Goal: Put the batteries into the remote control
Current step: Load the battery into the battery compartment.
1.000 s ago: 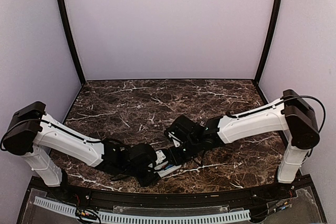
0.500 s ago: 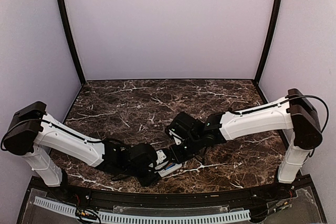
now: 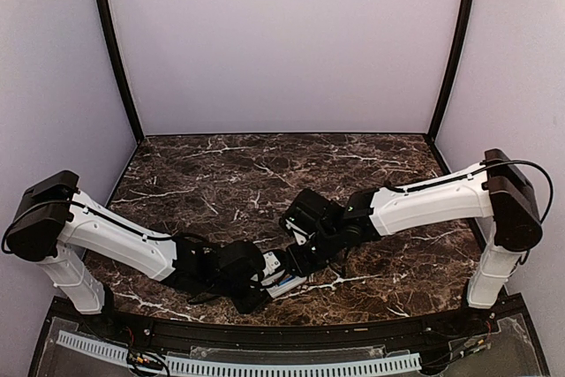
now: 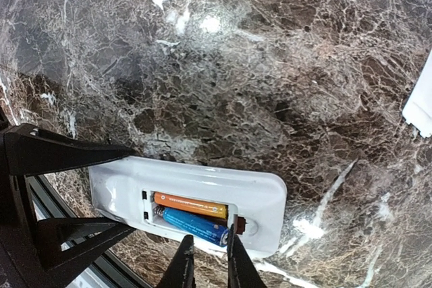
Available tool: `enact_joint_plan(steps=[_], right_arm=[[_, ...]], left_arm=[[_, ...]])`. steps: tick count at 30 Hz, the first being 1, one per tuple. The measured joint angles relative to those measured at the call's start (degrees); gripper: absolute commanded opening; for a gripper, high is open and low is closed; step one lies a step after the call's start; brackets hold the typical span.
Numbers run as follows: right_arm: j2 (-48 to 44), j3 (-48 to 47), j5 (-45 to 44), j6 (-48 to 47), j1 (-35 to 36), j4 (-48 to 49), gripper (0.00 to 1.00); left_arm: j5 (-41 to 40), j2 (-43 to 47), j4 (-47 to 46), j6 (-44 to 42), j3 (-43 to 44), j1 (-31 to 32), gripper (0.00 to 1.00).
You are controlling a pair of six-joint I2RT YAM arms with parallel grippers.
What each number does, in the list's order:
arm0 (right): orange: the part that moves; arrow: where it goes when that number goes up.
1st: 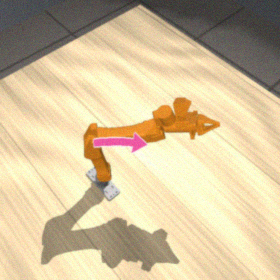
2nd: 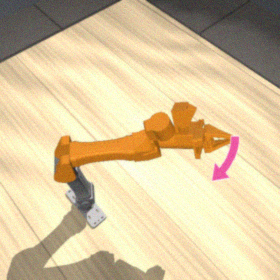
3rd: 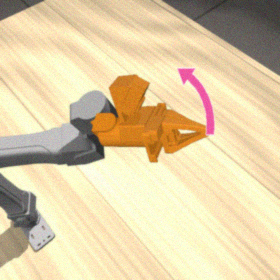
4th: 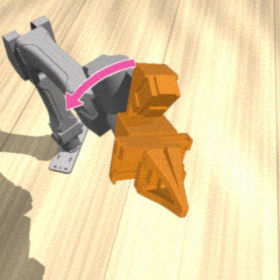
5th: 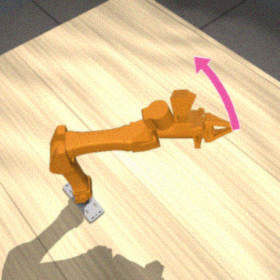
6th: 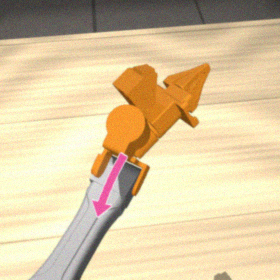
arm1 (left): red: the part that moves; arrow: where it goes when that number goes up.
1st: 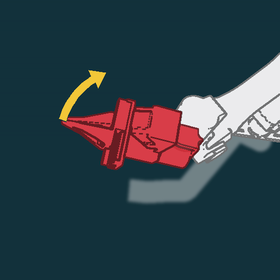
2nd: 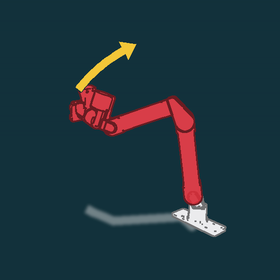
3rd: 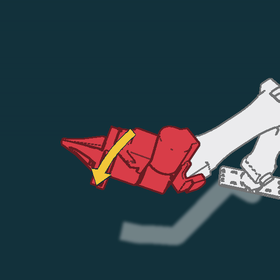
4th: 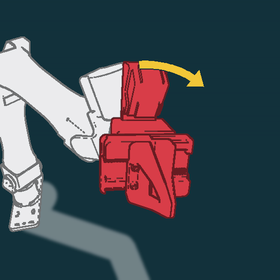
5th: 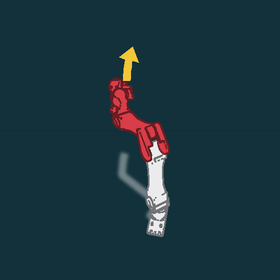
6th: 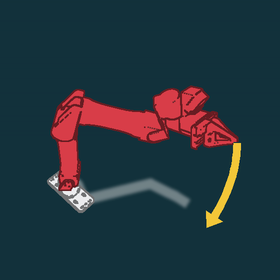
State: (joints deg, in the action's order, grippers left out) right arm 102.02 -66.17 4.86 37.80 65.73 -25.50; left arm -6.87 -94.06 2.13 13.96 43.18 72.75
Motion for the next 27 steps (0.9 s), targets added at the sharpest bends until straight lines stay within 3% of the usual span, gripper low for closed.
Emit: enact_joint_plan(steps=[10, 12, 17, 21, 27], right_arm=[[0.4, 0.3, 1.8, 0.7, -0.1, -0.3, 0.13], [0.6, 0.8, 2.2, 0.9, -0.1, 0.0, 0.14], [0.6, 2.4, 3.3, 1.3, -0.7, 1.2, 0.14], [0.5, 2.4, 3.8, 1.4, -1.2, 1.8, 0.15], [0.3, 2.4, 4.2, 1.0, -1.8, 1.7, 0.17]], left_arm=[[0.2, -0.1, -0.2, 0.0, 0.0, -0.2, 0.45], [0.2, -0.1, -0.2, 0.0, 0.0, -0.2, 0.53], [0.4, 0.0, -0.2, 0.0, 0.0, -0.2, 0.59], [1.0, 0.5, -1.0, 0.2, -0.7, -0.3, 0.74], [2.0, 2.8, -1.7, 0.2, -3.0, -0.3, 0.78]])
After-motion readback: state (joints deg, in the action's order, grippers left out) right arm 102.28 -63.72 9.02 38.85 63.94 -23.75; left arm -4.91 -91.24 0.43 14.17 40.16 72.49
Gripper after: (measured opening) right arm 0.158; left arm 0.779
